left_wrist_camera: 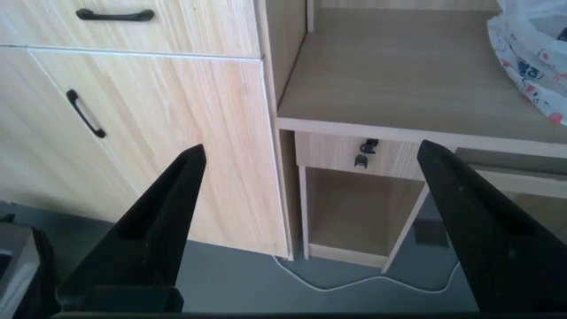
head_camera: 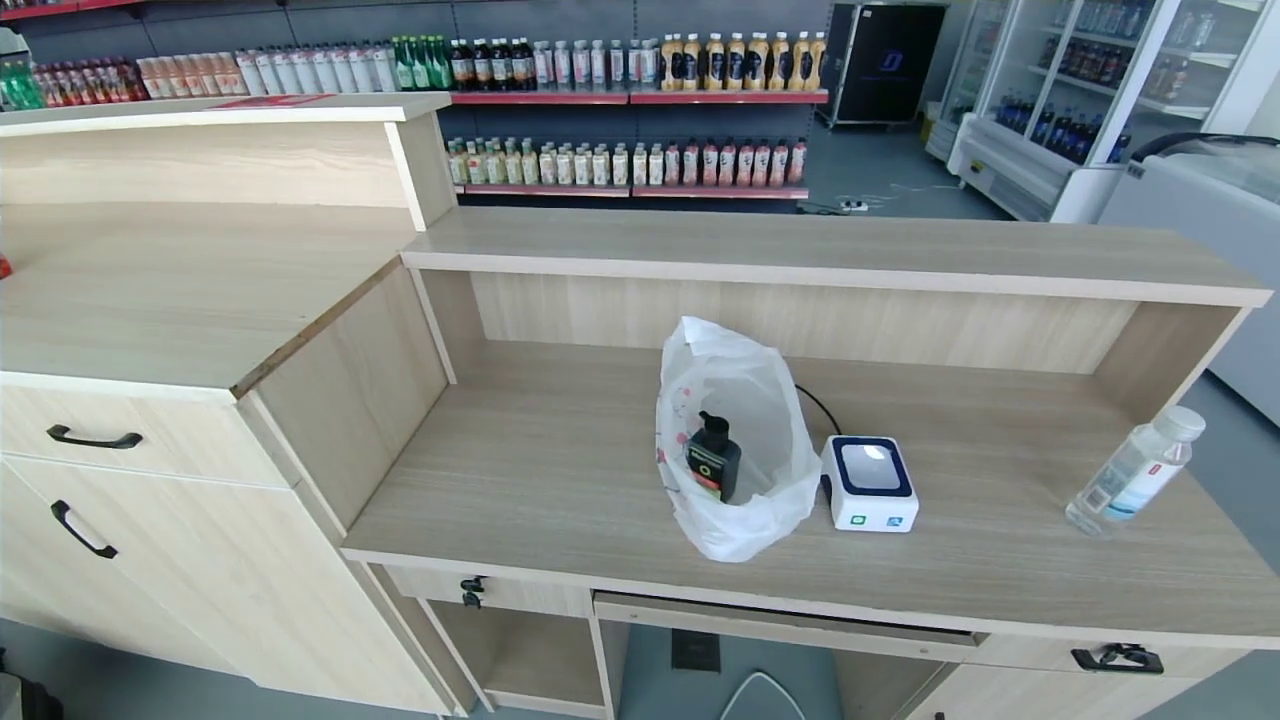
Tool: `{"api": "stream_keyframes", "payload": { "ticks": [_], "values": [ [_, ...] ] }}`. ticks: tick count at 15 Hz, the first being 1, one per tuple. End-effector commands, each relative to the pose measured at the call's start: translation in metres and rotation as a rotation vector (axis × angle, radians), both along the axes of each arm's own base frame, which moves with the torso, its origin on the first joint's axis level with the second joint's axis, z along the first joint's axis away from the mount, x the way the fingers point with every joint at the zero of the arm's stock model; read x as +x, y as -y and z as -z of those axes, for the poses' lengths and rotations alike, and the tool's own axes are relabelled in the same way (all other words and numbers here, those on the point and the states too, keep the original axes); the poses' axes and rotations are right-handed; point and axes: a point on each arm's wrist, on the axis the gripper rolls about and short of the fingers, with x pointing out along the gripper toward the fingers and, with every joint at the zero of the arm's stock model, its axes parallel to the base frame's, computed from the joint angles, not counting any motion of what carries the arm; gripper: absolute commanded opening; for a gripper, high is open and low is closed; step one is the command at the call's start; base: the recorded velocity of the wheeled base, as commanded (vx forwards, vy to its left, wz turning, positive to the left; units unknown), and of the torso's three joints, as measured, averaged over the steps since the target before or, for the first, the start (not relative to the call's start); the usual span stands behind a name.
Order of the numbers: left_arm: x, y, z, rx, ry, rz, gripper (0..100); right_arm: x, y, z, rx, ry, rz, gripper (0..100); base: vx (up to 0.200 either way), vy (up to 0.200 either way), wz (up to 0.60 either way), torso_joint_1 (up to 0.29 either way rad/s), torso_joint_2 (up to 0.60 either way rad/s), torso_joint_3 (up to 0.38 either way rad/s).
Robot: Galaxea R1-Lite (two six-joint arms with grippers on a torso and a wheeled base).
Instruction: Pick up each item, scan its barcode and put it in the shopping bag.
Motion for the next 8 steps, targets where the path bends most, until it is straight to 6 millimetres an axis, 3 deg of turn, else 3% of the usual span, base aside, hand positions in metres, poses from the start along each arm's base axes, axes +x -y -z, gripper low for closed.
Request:
{"api": "stream_keyframes", "payload": {
  "ticks": [1,4,8],
  "values": [
    [0.000,0.000,0.000,-0.001,0.000,0.000,100,0.004,0.016,0.020,0.062,-0.053,0.004,100,0.000,0.000,0.00,0.000,0.00,0.000],
    [0.000,0.000,0.000,0.001,0.000,0.000,100,-0.017,0.018,0.036,0.046,-0.106,0.045,100,0.000,0.000,0.00,0.000,0.00,0.000],
    [0.000,0.000,0.000,0.001,0.000,0.000,100,-0.016,0.023,0.031,-0.011,-0.075,0.053,100,0.000,0.000,0.00,0.000,0.00,0.000]
  ]
}}
